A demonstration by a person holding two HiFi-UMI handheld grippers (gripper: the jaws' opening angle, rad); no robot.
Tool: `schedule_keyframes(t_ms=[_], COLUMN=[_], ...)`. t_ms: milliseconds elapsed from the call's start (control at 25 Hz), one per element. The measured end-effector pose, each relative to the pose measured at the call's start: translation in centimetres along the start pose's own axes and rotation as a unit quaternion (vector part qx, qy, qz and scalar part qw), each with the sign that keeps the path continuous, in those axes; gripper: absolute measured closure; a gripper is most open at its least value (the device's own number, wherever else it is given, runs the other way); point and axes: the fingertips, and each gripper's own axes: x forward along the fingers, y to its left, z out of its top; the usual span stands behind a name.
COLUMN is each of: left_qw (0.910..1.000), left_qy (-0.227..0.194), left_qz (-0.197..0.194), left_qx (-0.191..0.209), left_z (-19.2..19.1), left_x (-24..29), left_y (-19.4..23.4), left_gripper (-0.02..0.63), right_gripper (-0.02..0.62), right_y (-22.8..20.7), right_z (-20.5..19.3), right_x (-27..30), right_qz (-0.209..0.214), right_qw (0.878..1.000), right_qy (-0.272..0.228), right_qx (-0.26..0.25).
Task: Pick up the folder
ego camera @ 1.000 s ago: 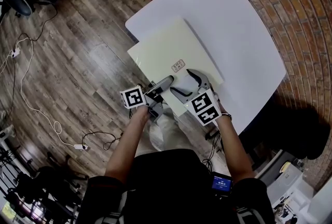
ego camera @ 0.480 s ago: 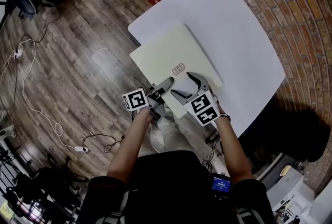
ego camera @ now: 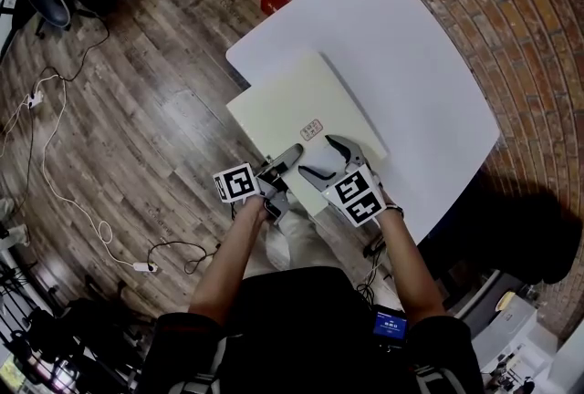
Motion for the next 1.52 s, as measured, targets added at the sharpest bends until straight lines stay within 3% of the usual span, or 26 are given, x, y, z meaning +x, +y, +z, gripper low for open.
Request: schedule_keyframes(t_ms=[400, 760, 1360, 1440, 1480, 1520], left_qw=[0.9996, 0.9997, 0.9889, 0.9862, 0.9850, 0.9841], left_qy=[0.009, -0.001, 0.026, 0.030, 0.030, 0.029], left_qz=[0.026, 0.025, 0.061, 0.064, 0.066, 0.068], left_qx=[0.003, 0.007, 0.133, 0.150, 0.156, 0.162], left_z=[-1.0, -1.1, 0.4, 0.9, 1.2, 1.5], left_x=[-1.1, -2.4, -4.9, -5.2, -5.7, -6.2], left_y=[-0.3, -1.9, -6.3, -7.2, -7.6, -7.9], left_gripper=[0.342, 0.345, 0.345, 0.345, 0.345, 0.345], right_gripper=[0.259, 0.261, 0.268, 0.335, 0.420, 0.467], right_y=[0.9, 1.6, 4.8, 4.8, 4.8, 4.9], right_z=[-0.8, 0.3, 3.7, 4.6, 5.0, 5.4], right_x=[-0.7, -2.0, -4.1, -4.5, -4.6, -4.7], right_qz=[0.009, 0.017, 0.054, 0.037, 0.025, 0.018], right_qw=[1.000, 1.000, 0.994, 0.995, 0.995, 0.995], right_qy=[0.009, 0.019, -0.005, -0.020, -0.029, -0.038], right_qx=[0.014, 0.018, 0.094, 0.094, 0.093, 0.092])
